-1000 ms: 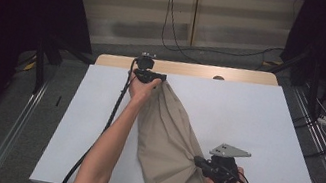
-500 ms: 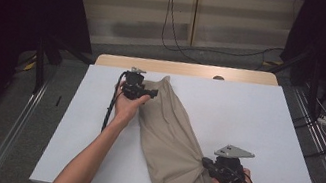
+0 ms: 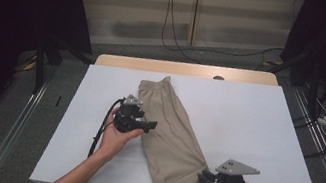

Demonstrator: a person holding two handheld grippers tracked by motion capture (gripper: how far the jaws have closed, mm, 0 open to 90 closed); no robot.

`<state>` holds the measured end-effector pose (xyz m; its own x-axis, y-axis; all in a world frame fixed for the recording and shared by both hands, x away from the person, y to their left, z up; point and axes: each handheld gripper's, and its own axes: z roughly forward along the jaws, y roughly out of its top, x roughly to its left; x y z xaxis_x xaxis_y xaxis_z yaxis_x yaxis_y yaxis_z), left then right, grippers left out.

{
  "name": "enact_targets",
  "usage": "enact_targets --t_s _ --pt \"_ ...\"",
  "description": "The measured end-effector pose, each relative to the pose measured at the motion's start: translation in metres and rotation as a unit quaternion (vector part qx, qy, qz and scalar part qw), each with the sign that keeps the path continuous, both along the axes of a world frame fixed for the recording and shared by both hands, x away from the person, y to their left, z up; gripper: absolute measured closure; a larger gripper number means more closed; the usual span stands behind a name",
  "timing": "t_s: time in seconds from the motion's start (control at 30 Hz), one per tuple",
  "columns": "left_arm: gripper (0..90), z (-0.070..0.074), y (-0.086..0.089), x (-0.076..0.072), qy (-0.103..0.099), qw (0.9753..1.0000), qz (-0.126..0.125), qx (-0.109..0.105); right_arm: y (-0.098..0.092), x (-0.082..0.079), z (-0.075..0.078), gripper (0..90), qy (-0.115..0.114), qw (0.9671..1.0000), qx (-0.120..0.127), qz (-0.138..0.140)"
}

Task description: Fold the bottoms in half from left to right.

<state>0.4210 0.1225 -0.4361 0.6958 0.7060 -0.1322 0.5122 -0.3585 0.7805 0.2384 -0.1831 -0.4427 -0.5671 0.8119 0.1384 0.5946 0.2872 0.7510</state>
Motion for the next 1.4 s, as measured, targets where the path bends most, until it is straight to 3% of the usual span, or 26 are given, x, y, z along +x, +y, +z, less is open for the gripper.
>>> enact_targets --t_s 0.03,0.07,0.1,0.23,0.27,0.33,0.4,0.43,0.5,0.57,0.6,0.63,0.73,0.8,0.97,1.2,1.23,1.33,1.4 --pt "29.6 0.001 0.001 -0.008 -0.003 1.0 -0.004 0.005 0.0 0.0 0.0 73.2 0.0 1.0 0.0 0.0" --pt "29.0 0.001 0.003 -0.024 0.001 0.9999 -0.013 0.007 0.006 -0.009 -0.005 67.8 0.016 0.9998 0.0 0.01" --pt "28.4 0.001 0.003 -0.024 0.001 0.9999 -0.013 0.007 0.009 -0.014 -0.007 64.2 0.017 0.9998 -0.002 0.014" --pt "28.3 -0.004 0.006 -0.055 0.001 0.999 -0.042 0.017 0.016 -0.02 -0.013 60.5 0.021 0.9995 -0.008 0.02" --pt "33.7 -0.006 0.006 -0.062 -0.005 0.9986 -0.048 0.021 0.021 -0.018 -0.019 58.4 0.027 0.9994 -0.011 0.018" --pt "34.3 -0.012 0.004 -0.069 -0.003 0.9984 -0.052 0.022 0.025 -0.016 -0.019 57.2 0.017 0.9996 -0.015 0.018" --pt "34.4 -0.016 -0.003 -0.07 -0.006 0.9977 -0.059 0.032 0.028 -0.015 -0.019 57.7 0.012 0.9996 -0.02 0.015" --pt "34.7 -0.019 -0.007 -0.07 -0.019 0.9969 -0.06 0.048 0.03 -0.015 -0.02 61.2 0.005 0.9995 -0.027 0.013" --pt "34.7 -0.027 -0.016 -0.069 -0.013 0.9957 -0.058 0.071 0.035 -0.015 -0.021 71.4 -0.017 0.9983 -0.052 0.022" --pt "33.0 -0.028 -0.017 -0.068 -0.022 0.9953 -0.064 0.07 0.035 -0.014 -0.02 88.2 -0.018 0.9981 -0.052 0.027" --pt "32.8 -0.028 -0.017 -0.067 -0.02 0.9954 -0.063 0.069 0.033 -0.013 -0.02 90.0 -0.017 0.9983 -0.05 0.026" --pt "32.9 -0.029 -0.016 -0.068 -0.021 0.9956 -0.062 0.067 0.027 -0.012 -0.019 90.0 -0.004 0.9992 -0.032 0.025" --pt "32.8 -0.029 -0.016 -0.068 -0.02 0.9957 -0.062 0.066 0.02 -0.012 -0.015 90.0 0.0 0.9995 -0.019 0.025" --pt "32.9 -0.029 -0.016 -0.067 -0.02 0.9958 -0.061 0.065 0.006 -0.016 -0.008 90.0 0.005 0.9998 0.007 0.018" --pt "32.9 -0.029 -0.016 -0.067 -0.018 0.996 -0.059 0.064 -0.016 -0.023 -0.002 90.0 0.008 0.9999 0.008 0.004" --pt "32.7 -0.029 -0.016 -0.066 -0.019 0.9961 -0.057 0.065 -0.045 -0.039 -0.006 90.0 0.013 0.9988 -0.045 -0.011" --pt "32.7 -0.029 -0.016 -0.066 -0.019 0.9961 -0.056 0.065 -0.045 -0.039 -0.006 90.0 0.013 0.9988 -0.045 -0.011" --pt "31.9 -0.029 -0.016 -0.066 -0.019 0.9964 -0.054 0.063 -0.047 -0.038 -0.01 90.0 0.02 0.9963 -0.076 -0.035" --pt "31.1 -0.029 -0.016 -0.066 -0.018 0.9965 -0.052 0.063 -0.047 -0.036 -0.01 90.0 0.018 0.9961 -0.077 -0.039"
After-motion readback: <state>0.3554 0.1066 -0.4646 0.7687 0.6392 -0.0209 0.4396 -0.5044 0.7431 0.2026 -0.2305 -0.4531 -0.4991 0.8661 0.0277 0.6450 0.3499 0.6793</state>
